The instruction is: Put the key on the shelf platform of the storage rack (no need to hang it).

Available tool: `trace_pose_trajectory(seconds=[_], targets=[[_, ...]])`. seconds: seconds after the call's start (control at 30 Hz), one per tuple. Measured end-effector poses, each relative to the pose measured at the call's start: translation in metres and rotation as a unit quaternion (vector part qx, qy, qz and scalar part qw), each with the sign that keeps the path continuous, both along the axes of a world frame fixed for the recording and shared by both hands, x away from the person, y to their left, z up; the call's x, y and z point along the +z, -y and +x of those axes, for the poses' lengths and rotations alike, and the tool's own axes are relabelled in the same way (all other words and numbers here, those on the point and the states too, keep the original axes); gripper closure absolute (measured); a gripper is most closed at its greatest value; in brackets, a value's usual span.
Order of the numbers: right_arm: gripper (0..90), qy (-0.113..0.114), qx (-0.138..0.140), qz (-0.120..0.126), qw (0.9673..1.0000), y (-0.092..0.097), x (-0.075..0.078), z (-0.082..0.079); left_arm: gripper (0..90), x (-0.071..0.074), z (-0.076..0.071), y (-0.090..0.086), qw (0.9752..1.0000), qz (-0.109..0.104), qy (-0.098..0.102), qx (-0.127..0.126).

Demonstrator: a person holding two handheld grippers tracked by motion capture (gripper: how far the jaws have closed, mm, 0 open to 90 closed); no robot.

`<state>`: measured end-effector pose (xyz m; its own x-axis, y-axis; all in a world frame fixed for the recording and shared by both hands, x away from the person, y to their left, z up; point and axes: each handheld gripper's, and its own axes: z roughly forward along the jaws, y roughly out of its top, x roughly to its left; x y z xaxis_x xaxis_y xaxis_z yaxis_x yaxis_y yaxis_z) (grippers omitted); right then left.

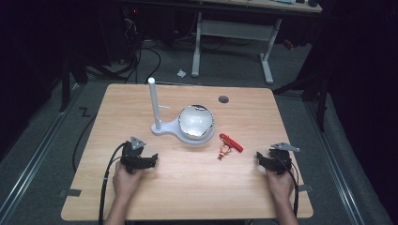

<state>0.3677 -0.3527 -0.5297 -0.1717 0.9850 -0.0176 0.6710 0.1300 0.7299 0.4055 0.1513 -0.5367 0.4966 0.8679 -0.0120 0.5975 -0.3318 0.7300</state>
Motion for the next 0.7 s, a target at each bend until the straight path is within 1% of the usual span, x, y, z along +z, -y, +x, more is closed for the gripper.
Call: trace_pose_trajectory(seconds=[0.37, 0.43, 0.47, 0.53, 0.7], targets=[[40.7, 0.000, 0.000, 0.000, 1.0000, -0.0001, 0.0000, 0.0000, 17.1, 0.0000, 0.0000, -0.0001, 1.0000, 0.001, 0.000, -0.001], [40.1, 0.000, 0.001, 0.000, 1.0000, 0.0000, -0.0001, 0.0002, 17.1, 0.0000, 0.0000, -0.0001, 1.0000, 0.000, 0.000, 0.000], [37.5, -0.001, -0.002, 0.000, 1.0000, -0.0004, -0.0001, 0.0002, 17.1, 0.0000, 0.0000, 0.0000, 1.0000, 0.001, 0.000, 0.000], [36.5, -0.003, -0.004, -0.001, 1.0000, -0.0008, 0.0000, 0.0002, 17.1, 0.0000, 0.0000, -0.0001, 1.0000, 0.001, 0.000, 0.000], [36.0, -0.004, -0.004, -0.001, 1.0000, -0.0008, 0.0000, 0.0002, 17.1, 0.0001, 0.0000, -0.0001, 1.0000, 0.001, 0.000, 0.000]])
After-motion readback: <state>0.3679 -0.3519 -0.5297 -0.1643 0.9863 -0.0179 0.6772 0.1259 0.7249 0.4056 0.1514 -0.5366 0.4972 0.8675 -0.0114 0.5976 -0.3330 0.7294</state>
